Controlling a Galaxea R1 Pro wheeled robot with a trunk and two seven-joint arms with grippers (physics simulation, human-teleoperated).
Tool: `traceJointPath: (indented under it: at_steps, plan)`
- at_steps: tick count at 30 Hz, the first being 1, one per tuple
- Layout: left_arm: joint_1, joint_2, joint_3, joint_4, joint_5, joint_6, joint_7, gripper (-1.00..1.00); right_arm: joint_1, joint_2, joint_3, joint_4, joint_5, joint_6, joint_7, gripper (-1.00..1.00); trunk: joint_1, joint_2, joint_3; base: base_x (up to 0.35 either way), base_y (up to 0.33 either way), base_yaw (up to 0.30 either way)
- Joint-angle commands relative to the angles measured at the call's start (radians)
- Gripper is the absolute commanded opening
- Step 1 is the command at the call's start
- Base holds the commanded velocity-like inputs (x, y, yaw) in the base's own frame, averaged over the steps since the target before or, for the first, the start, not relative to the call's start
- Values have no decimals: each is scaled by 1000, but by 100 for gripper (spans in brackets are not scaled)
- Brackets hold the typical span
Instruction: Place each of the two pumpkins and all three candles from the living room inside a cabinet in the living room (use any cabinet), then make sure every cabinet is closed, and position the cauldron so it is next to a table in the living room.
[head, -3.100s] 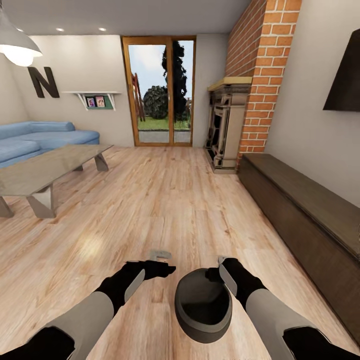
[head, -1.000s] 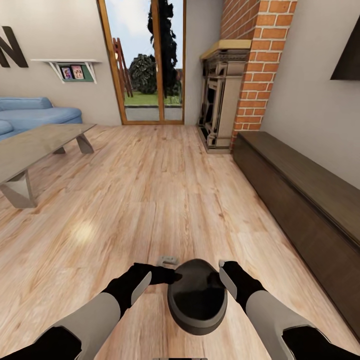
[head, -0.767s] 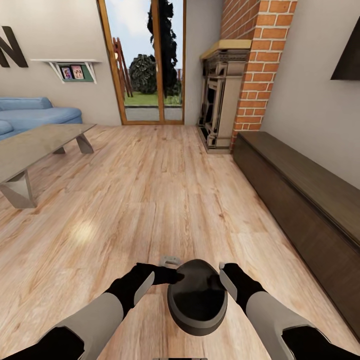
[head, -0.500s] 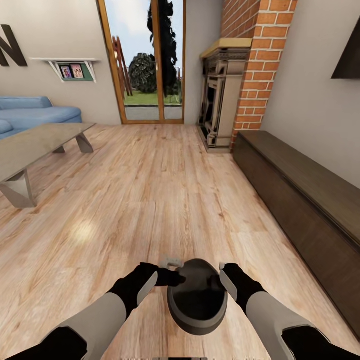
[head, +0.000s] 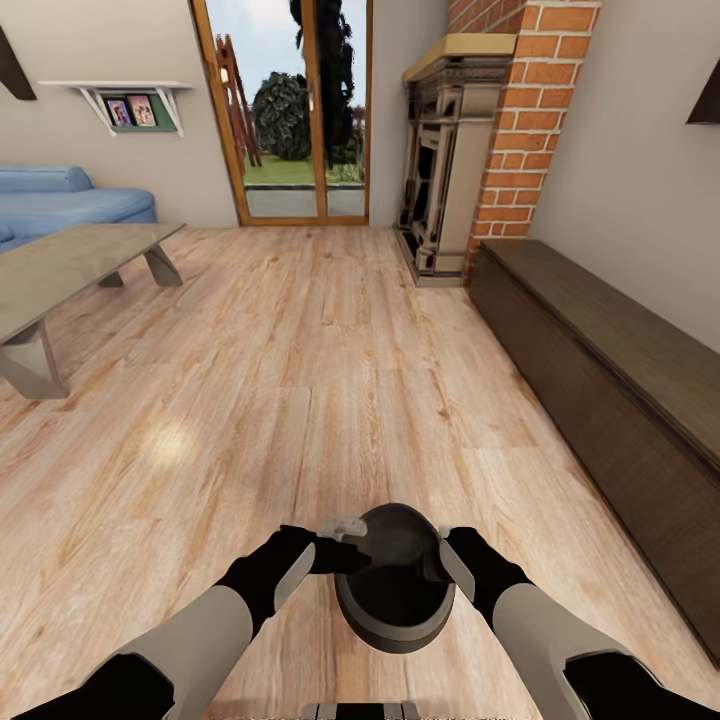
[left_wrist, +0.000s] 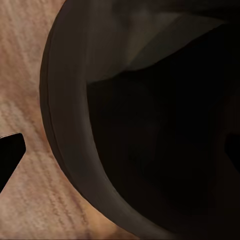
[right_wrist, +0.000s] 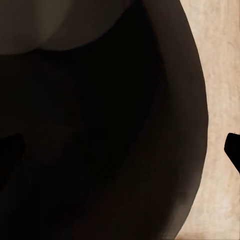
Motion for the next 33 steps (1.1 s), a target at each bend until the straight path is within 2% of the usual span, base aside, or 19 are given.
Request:
traceJointPath:
  at_steps: [1,16,30,31,33]
  plan:
    - [-1,1,-4,-1,3,4,0,100,-1,-1,8,-2,-10,4,-8,100,0,-1,-5,0,0,0]
    - [0,3,-1,-2,3,-1,0,100,0,0,9,-2,-11,3,-6,100,7,-4,-63,0,0,0]
    - [-1,3,1,-3,3,-3,1,100,0,-1,7,-2,-11,4,-6,100,7,-4,-63,0,0,0]
    - [-1,3,1,-3,3,-3,1,100,0,-1,7,-2,-11,4,-6,-100,7,-4,-63,0,0,0]
    - [0,3,1,-3,3,-3,1,100,0,-1,7,-2,-11,4,-6,-100,7,-4,-63,0,0,0]
